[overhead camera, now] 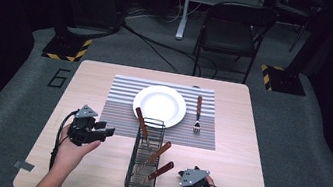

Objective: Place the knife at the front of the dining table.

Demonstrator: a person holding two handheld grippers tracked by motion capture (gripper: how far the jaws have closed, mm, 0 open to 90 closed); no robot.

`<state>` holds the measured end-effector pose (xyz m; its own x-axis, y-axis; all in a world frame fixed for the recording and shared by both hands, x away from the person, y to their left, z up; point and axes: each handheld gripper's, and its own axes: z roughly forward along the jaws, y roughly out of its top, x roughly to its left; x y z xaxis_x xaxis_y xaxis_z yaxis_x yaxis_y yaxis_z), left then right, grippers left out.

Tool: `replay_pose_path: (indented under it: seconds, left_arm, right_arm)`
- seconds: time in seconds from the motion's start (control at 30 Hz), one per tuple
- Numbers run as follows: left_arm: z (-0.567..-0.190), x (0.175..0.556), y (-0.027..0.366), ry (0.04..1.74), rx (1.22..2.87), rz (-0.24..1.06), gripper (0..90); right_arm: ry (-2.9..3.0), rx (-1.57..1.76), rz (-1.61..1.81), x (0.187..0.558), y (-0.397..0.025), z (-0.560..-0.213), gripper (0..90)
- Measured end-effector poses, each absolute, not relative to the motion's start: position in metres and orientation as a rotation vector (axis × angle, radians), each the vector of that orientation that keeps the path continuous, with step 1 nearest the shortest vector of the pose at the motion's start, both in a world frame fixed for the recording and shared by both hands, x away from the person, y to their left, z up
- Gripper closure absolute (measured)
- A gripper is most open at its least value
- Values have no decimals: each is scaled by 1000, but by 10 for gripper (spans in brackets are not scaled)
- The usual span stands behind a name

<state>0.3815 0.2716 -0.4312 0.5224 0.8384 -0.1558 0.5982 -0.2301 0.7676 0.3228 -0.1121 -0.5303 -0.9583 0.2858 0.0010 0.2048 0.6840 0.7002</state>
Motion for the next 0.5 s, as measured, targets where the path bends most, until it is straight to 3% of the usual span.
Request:
replay_pose_path:
  seconds: [0.5]
  left_arm:
    - [-407,393,250,1087,1965,363,504]
  right_arm:
    - [2783,407,1137,323,-112,-530,0]
